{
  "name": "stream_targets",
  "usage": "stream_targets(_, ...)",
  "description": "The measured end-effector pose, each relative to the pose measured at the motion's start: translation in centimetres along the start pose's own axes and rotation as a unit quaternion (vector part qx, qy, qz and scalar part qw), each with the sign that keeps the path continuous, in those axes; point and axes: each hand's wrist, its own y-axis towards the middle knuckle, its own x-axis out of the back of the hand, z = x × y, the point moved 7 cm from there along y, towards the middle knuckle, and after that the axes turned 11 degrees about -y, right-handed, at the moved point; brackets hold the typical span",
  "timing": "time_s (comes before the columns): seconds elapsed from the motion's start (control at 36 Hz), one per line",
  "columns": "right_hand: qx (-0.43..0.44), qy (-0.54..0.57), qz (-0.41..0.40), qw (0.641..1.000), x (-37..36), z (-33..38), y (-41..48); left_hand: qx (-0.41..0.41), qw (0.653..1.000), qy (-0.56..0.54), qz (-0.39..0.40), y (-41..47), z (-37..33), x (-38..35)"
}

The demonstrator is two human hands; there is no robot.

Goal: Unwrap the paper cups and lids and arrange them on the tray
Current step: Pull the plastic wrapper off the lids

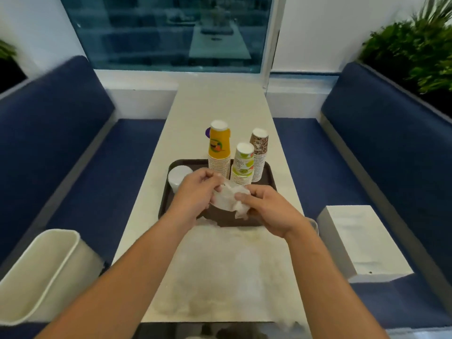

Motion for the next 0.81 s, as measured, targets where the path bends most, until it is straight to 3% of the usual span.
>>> stream_targets(0.11,0.026,0.015,0.029,0.999,-2.2,0.8,0.3,-0.089,0.989,0.112,-0.032,0.3,-1.4,2.4)
stream_targets(0.25,0.035,0.009,0.048,0.998,-3.7,1.7,1.0,-0.196,0.943,0.251,-0.098,-0.2,-3.2,3.8)
stream_targets(0.42,0.044,0.1,0.098,0.989,-4.3,2.6,1.9,-0.204,0.949,0.213,-0.114,0.0,-3.7,4.3)
stream_targets(0.53,0.084,0.076,0.089,0.99,-3.0,2.8,1.9,-0.198,0.966,0.154,-0.067,-0.7,-4.2,3.7)
stream_targets(0.64,0.101,0.06,0.088,0.989,-1.8,3.1,1.6,-0.197,0.969,0.132,0.066,-1.8,-4.4,1.3)
stream_targets(0.72,0.103,0.05,0.079,0.99,-1.2,3.1,1.5,-0.16,0.973,0.145,0.081,-1.2,-3.5,0.7)
stream_targets(0.81,0.094,0.042,0.082,0.991,-0.3,2.7,1.5,-0.109,0.985,0.083,0.108,-0.7,-2.7,0.3)
